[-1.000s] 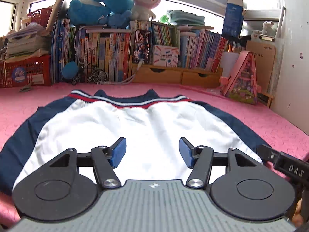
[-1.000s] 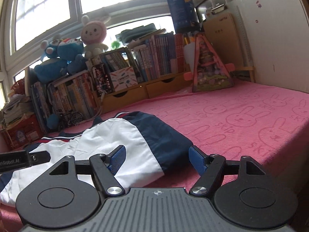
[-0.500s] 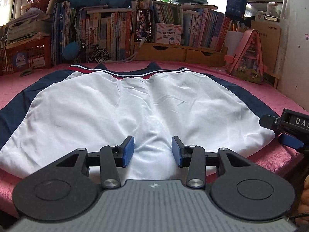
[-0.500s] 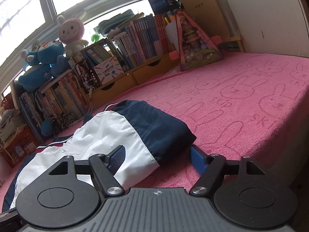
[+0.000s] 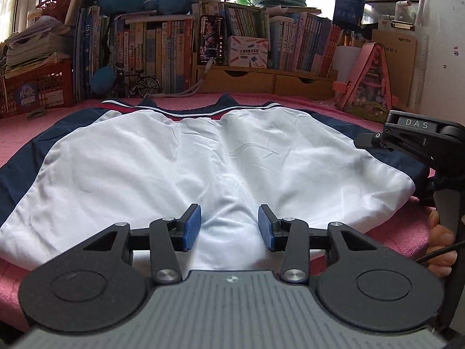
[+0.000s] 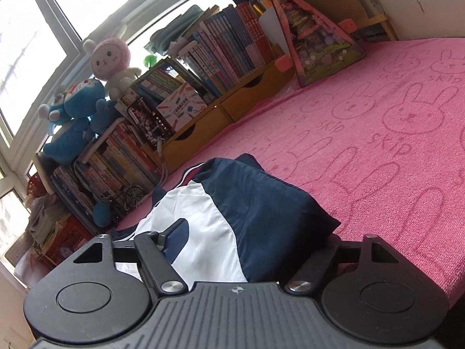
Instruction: Fold clothes
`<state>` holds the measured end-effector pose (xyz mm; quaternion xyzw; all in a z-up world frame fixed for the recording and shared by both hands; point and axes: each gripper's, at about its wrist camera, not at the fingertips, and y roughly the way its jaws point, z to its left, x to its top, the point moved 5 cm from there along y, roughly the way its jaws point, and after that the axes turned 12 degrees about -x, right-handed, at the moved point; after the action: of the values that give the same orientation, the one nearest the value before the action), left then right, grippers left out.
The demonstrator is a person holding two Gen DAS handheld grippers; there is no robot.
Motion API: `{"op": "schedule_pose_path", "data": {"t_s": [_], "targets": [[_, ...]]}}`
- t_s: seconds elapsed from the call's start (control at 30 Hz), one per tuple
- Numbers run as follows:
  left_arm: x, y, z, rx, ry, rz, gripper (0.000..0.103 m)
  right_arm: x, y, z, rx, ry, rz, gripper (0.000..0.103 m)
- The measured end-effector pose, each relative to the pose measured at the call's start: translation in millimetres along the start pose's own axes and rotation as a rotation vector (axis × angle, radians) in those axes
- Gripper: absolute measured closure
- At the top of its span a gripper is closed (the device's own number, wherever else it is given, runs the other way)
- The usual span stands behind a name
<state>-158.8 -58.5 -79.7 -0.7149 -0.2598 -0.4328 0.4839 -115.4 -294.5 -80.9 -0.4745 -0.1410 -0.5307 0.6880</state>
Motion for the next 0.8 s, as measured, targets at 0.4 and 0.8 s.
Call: {"op": "schedule_pose_path", "data": {"t_s": [0.4, 0.8], "targets": [[33, -46, 73, -0.086, -0.21, -0.051, 0.026, 18, -30, 84, -0.028, -0.285, -0.118, 0.083], [13, -110, 208, 0.401, -0.39, -0.098, 0.021, -94, -56, 270, 0.367, -0.705, -0.048, 0.085]]}}
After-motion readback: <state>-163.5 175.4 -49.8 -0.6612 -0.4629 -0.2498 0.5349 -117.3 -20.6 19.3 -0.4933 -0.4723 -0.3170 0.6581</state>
